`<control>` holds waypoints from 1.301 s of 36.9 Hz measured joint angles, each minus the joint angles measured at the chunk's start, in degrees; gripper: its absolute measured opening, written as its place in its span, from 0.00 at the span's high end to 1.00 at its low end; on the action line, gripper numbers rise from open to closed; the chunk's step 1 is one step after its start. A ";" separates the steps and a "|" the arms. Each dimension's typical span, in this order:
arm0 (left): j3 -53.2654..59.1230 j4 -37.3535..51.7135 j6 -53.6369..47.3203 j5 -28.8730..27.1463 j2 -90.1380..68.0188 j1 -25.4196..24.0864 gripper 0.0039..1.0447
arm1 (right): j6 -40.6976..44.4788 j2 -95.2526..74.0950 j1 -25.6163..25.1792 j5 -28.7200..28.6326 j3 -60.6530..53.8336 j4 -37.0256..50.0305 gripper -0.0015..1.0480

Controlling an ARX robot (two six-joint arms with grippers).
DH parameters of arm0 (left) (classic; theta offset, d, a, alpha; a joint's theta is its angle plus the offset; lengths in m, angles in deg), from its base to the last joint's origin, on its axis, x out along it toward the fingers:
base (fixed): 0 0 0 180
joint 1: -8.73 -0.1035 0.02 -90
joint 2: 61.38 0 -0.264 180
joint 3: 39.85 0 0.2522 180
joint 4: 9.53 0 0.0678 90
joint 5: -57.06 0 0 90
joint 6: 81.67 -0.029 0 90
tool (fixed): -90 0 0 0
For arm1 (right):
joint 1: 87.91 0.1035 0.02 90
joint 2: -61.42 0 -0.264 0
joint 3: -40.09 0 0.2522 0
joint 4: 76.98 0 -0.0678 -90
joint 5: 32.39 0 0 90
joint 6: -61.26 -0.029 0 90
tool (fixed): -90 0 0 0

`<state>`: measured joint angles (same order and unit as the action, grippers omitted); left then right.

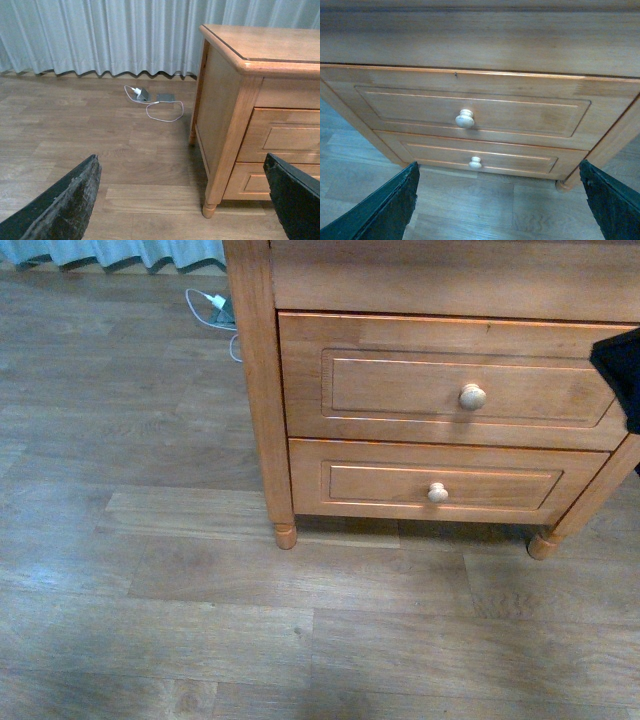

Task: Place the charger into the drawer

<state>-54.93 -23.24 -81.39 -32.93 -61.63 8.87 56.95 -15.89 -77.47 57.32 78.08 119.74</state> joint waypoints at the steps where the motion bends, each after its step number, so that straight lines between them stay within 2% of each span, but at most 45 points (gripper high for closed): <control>1: 0.00 0.00 0.00 0.00 0.00 0.00 0.06 | -0.02 2.71 -0.42 -0.61 -1.38 -1.16 0.09; 7: 0.00 0.00 0.00 0.00 0.00 0.00 0.06 | -0.31 15.69 -2.14 -2.91 -6.71 -8.11 0.09; 13: 0.00 0.00 0.00 0.00 0.00 0.00 0.06 | -1.16 33.88 -2.97 -3.17 -11.82 -18.88 0.09; 21: 0.00 0.00 0.00 0.00 0.00 0.00 0.06 | -1.75 40.04 -3.30 -2.78 -12.83 -19.96 0.09; 23: 0.00 0.00 0.00 0.00 0.00 0.00 0.06 | -1.27 39.47 -2.93 -0.85 -13.60 -17.92 0.10; 25: 0.00 -0.02 0.00 0.00 0.00 0.00 0.06 | 0.61 39.43 -2.29 4.87 -16.70 -8.92 0.18; 29: 0.00 -0.02 0.00 0.00 0.00 0.00 0.06 | 2.58 41.40 -2.97 7.50 -19.87 -0.63 0.34; 33: 0.00 -0.02 0.00 0.00 0.02 0.00 0.06 | 3.45 44.70 -4.11 6.45 -20.63 -1.44 0.51; 36: 0.00 -0.02 0.00 0.00 0.02 0.00 0.06 | 3.82 47.45 -8.09 0.98 -21.49 -3.72 0.66; 39: 0.00 -0.02 0.00 0.00 0.02 0.00 0.06 | 3.91 49.07 -10.10 0.85 -22.93 -3.43 0.81; 43: 0.00 -0.02 0.00 0.02 0.02 0.00 0.06 | 4.02 51.10 -10.25 0.46 -23.93 -4.57 0.98; 48: 0.00 -0.02 0.00 -0.02 0.02 0.00 0.06 | 4.15 54.93 -10.29 0.42 -23.96 -8.02 0.99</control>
<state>-54.93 -23.26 -81.39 -32.95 -61.61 8.87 61.10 39.03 -87.76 57.74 54.13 111.72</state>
